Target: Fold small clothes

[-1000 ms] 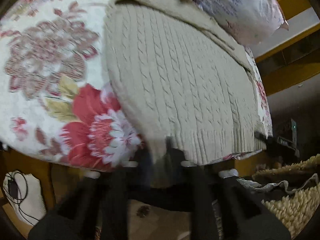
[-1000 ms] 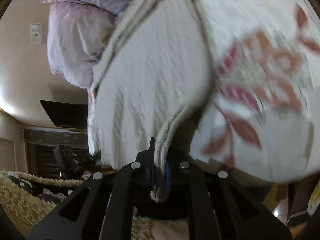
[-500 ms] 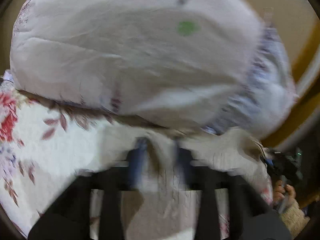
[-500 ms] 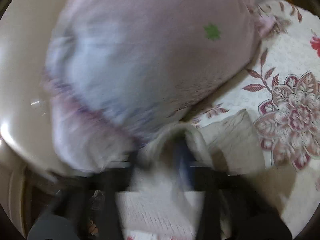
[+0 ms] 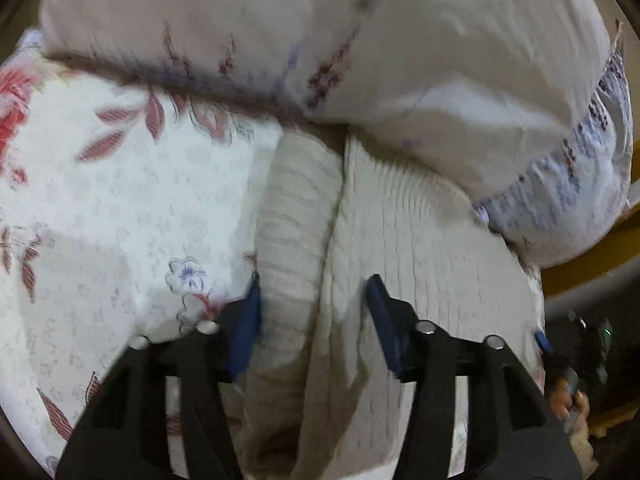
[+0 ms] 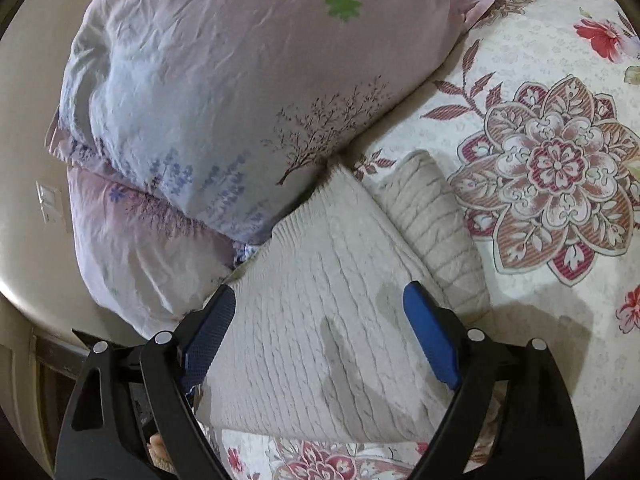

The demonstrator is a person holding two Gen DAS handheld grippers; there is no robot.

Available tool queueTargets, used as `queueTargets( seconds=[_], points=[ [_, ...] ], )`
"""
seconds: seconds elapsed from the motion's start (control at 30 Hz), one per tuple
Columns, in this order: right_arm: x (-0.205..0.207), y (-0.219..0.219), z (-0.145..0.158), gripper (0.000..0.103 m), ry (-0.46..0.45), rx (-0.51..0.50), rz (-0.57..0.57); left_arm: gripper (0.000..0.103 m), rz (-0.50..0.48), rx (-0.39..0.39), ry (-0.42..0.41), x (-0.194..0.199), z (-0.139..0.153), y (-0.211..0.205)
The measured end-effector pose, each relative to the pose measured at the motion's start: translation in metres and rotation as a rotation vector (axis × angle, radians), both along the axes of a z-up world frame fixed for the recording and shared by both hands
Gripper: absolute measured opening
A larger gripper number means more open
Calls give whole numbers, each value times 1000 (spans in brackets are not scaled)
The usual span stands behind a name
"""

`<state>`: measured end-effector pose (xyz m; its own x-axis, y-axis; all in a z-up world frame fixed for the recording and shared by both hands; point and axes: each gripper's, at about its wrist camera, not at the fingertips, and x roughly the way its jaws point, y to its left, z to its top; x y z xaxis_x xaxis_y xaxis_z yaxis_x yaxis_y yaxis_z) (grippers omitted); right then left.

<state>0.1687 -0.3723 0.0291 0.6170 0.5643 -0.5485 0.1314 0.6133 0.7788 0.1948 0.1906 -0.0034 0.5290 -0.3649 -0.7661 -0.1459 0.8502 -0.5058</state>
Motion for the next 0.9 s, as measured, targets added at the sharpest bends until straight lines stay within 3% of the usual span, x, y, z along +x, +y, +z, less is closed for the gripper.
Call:
queueTargets(
  seconds=[0.03, 0.1, 0.23, 0.37, 0.47, 0.53, 0.57, 0.6, 0.63, 0.67, 0.7, 0.73, 0.83, 0.87, 0.9],
  points=[
    [1, 1, -1, 88, 1, 3, 11, 20, 5, -69, 22, 2, -7, -1],
    [3, 1, -1, 88, 3, 5, 23, 17, 33, -111, 16, 1, -5, -4],
    [-3, -21, 6, 88, -21, -18, 15, 15, -24, -235, -116, -7, 40, -39],
    [-8, -51, 16, 88, -51, -49, -29, 15, -207, -354, -211, 9, 83, -134],
    [-6, -76, 18, 88, -55, -57, -82, 15, -331, -505, -199, 41, 82, -233],
    [1, -86, 16, 88, -49, -68, -94, 24, -417, -628, -122, 62, 63, -297],
    [6, -89, 14, 88, -38, -62, -92, 24, -429, -672, -84, 65, 55, -311],
    [11, -93, 11, 88, -22, -49, -85, 32, -439, -725, -50, 65, 48, -321],
    [16, -97, 7, 90, -2, -25, -73, 51, -446, -747, -54, 58, 46, -321],
    [20, -100, 5, 94, 11, -7, -62, 62, -435, -711, -92, 53, 48, -314],
    [23, -102, 3, 96, 22, 14, -45, 80, -408, -639, -137, 45, 51, -300],
    [27, -103, 0, 97, 31, 31, -24, 87, -363, -508, -184, 36, 53, -278],
    [43, -92, -11, 97, 83, 23, 50, 87, -292, -260, -137, 28, 37, -246],
    [48, -89, -15, 97, 100, 21, 71, 87, -267, -196, -71, 26, 22, -234],
    [54, -84, -20, 97, 119, 24, 92, 87, -264, -185, -44, 24, 15, -232]
  ],
)
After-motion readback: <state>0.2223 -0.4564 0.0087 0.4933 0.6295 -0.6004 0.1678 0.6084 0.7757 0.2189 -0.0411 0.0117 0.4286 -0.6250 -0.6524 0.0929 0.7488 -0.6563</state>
